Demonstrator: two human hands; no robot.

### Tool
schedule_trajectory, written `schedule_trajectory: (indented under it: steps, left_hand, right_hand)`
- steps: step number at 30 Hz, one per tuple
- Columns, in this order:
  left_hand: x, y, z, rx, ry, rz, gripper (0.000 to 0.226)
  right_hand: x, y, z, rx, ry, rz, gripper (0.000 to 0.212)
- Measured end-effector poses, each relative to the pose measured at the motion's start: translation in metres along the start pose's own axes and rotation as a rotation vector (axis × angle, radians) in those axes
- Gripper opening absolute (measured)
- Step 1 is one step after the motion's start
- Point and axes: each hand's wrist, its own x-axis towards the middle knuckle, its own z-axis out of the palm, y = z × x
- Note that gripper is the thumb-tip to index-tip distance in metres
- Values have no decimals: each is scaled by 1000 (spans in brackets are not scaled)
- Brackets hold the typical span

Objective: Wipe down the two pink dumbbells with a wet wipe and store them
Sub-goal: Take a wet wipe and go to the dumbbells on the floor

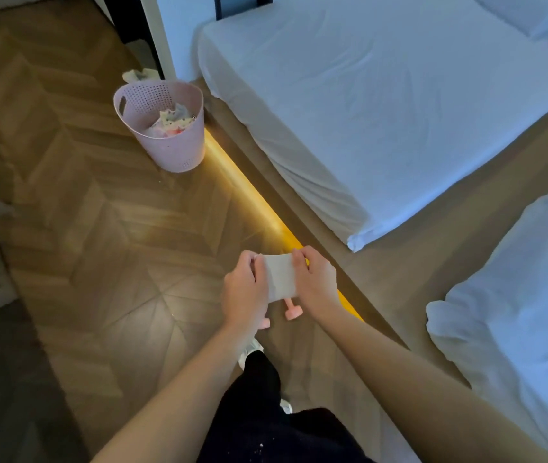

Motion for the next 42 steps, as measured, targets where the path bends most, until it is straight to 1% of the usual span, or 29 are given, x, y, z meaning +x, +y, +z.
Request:
schedule_trajectory:
  steps: [2,5,11,15,17,21,23,26,29,31,34,36,40,42]
  left_hand:
    - [14,7,7,33,10,-2,28]
    - [37,21,12,79,18,21,27]
    - [85,29,16,75,121,-12,25]
    - [119,29,21,57,249,-74,25]
    - [132,28,26,13,346,-129,24]
    - [150,19,48,-43,526,-311,24]
    - [151,13,63,-67,616,-394,25]
    - [146,-1,85,-79,699,-481,27]
    - [139,-25,105,-93,744,-537,27]
    - [134,-51,122,-112,772,-563,27]
    - [138,-106,151,-134,786,-566,26]
    - [147,-153,173,-140,813,-589,24]
    - [166,-243,216,-162,914,-662,19]
    - [172,-284,236,-143,986,-665,21]
  right_hand:
    - [18,-2,-4,-11,-10,-5,33]
    - [46,-11,-9,-28,-34,-30,31]
    - [110,-33,-2,-69,-162,-131,31]
    - [162,-43,18,-140,-253,-223,31]
    - [186,-45,30,-187,-340,-294,31]
    - [231,-43,52,-299,-576,-392,34]
    - [249,-45,62,-318,-736,-370,37]
    - [262,-41,71,-278,-935,-259,35]
    - [266,-17,82,-269,-1072,-107,36]
    - [268,9,94,-296,-1134,-55,35]
    - [278,56,132,-331,-1175,-37,35]
    - [288,95,167,-354,-1207,-36,30]
    - [307,179,240,-431,-1284,-53,30]
    - [314,216,270,-430,-1338,-45,26]
